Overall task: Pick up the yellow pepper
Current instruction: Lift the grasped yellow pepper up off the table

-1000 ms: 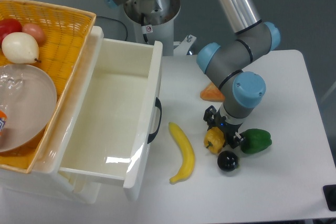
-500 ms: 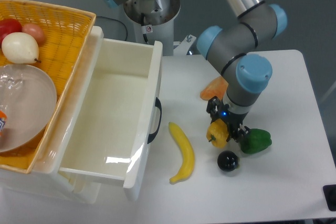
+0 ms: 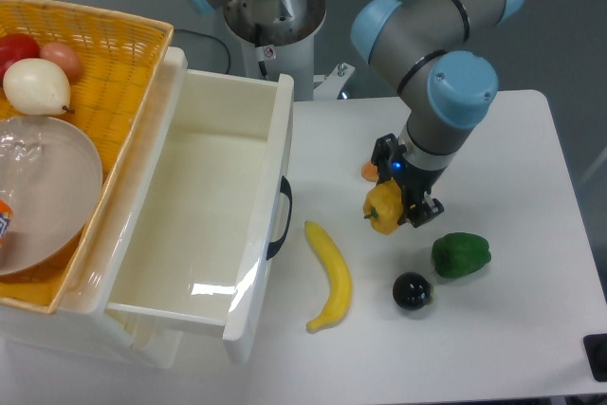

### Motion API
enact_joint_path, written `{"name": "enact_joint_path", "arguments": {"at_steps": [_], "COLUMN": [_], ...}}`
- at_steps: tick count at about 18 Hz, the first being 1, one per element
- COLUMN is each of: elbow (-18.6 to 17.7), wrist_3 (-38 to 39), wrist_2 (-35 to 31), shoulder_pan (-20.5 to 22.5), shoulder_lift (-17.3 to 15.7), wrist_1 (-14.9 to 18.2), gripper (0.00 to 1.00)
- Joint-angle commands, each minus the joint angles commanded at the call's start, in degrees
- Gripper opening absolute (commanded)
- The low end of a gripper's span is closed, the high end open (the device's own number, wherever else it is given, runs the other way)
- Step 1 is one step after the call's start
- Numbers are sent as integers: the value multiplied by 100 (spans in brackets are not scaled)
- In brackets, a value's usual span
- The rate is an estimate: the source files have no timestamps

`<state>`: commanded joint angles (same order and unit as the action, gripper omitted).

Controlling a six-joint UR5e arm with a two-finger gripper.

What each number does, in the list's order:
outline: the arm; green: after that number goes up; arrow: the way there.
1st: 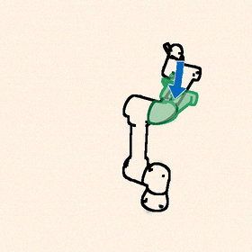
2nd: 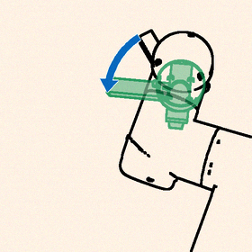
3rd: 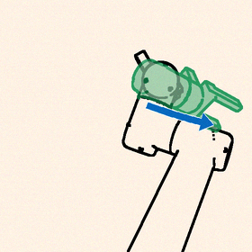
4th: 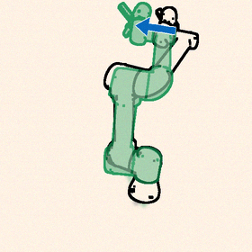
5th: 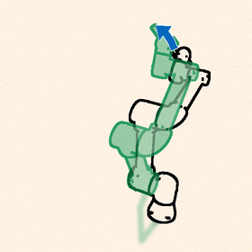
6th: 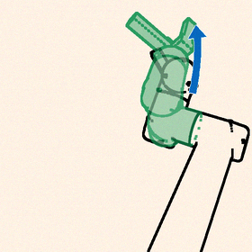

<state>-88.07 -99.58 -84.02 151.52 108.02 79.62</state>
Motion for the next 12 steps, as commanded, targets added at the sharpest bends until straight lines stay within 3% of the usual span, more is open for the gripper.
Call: {"name": "enact_joint_path", "arguments": {"at_steps": [3,12], "elbow": [-9,-9], "wrist_3": [-9,-9], "wrist_2": [-166,-308], "shoulder_pan": [-61,-79], "shoulder_lift": [-132,-132], "wrist_1": [176,194], "gripper": [10,11]}}
